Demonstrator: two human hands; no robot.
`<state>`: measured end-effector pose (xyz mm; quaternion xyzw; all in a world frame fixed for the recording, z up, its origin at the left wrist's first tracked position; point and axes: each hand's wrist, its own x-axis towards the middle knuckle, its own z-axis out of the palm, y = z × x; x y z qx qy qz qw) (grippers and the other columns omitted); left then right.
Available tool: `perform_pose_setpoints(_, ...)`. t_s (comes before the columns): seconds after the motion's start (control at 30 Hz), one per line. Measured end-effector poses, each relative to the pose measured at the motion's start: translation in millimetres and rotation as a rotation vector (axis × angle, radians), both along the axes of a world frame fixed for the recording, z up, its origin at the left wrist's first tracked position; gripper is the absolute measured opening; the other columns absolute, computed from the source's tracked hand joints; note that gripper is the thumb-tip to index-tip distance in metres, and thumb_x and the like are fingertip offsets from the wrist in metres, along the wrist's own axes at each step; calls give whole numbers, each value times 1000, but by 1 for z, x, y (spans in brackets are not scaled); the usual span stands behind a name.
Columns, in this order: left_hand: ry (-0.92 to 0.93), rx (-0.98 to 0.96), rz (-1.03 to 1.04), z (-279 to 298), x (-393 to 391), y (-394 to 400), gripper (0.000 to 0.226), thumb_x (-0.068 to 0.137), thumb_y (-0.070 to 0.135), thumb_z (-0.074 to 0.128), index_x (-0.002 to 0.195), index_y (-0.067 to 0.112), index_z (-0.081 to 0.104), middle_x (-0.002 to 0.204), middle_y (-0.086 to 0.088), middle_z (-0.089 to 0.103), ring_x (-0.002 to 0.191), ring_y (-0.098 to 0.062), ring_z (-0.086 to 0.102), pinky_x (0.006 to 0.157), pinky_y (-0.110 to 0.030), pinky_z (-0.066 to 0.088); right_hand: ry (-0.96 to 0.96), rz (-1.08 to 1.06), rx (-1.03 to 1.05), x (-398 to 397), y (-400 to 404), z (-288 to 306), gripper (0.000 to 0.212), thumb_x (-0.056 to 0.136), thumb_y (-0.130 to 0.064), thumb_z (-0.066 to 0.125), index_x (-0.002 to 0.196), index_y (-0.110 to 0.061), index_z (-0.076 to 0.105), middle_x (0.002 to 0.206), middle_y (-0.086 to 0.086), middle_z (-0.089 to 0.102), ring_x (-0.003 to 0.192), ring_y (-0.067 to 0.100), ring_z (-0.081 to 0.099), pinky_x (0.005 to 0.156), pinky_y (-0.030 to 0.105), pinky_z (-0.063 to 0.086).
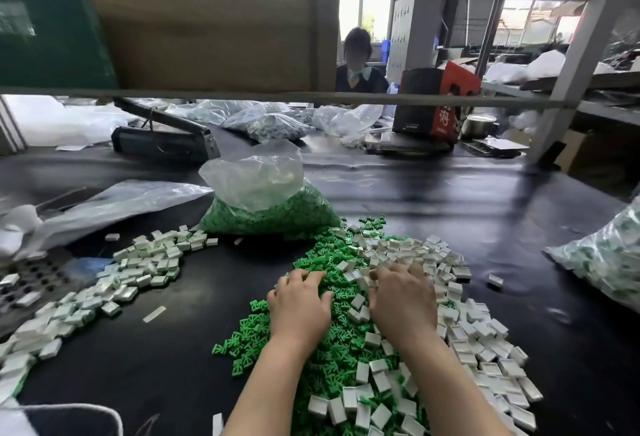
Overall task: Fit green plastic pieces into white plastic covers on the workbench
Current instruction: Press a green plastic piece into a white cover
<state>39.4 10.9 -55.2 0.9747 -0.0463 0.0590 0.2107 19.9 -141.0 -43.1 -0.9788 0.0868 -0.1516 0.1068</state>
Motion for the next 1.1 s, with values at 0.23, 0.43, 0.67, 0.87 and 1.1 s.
perform_pose_setpoints(0.23, -74, -48, -10, 2, 0, 7, 32, 96, 39, 51, 127, 36, 56, 126, 7, 56, 117, -19, 46, 97, -35, 37, 152, -24, 22, 0, -3, -8, 49, 91, -13, 45, 138, -26, 47, 138, 0, 51, 120, 22, 47, 99, 39, 35)
perform_pose_setpoints(0.43, -155, -166, 8, 3, -1, 11, 20, 92, 22, 58, 108, 30, 68, 104, 6, 69, 103, -17, 59, 86, -34, 50, 61, -49, -8, -1, -2, -6, 34, 91, -12, 45, 122, -19, 56, 115, 0, 61, 109, 20, 46, 90, 34, 41)
perform_pose_setpoints(0.67, -177, -188, 9, 2, 2, 10, 13, 92, 30, 61, 102, 28, 69, 96, 7, 71, 96, -16, 62, 80, -34, 53, 38, -78, -38, 0, -10, -3, 20, 98, -27, 45, 107, -17, 59, 110, 0, 59, 103, 19, 45, 87, 31, 40)
perform_pose_setpoints(0.87, -205, -185, 7, 0, 3, 10, 14, 93, 33, 60, 99, 28, 71, 93, 6, 70, 91, -16, 62, 78, -34, 52, 18, -88, -91, 7, -12, -3, 17, 94, -19, 50, 106, -18, 61, 100, -1, 62, 91, 17, 48, 75, 29, 38)
perform_pose_setpoints(1.1, -197, -200, -4, -1, 6, 8, 22, 96, 34, 55, 107, 27, 73, 101, 5, 70, 95, -17, 61, 81, -37, 53, -55, -83, -68, 10, -14, -4, 17, 96, -22, 53, 105, -22, 67, 96, -4, 66, 87, 17, 53, 80, 30, 44)
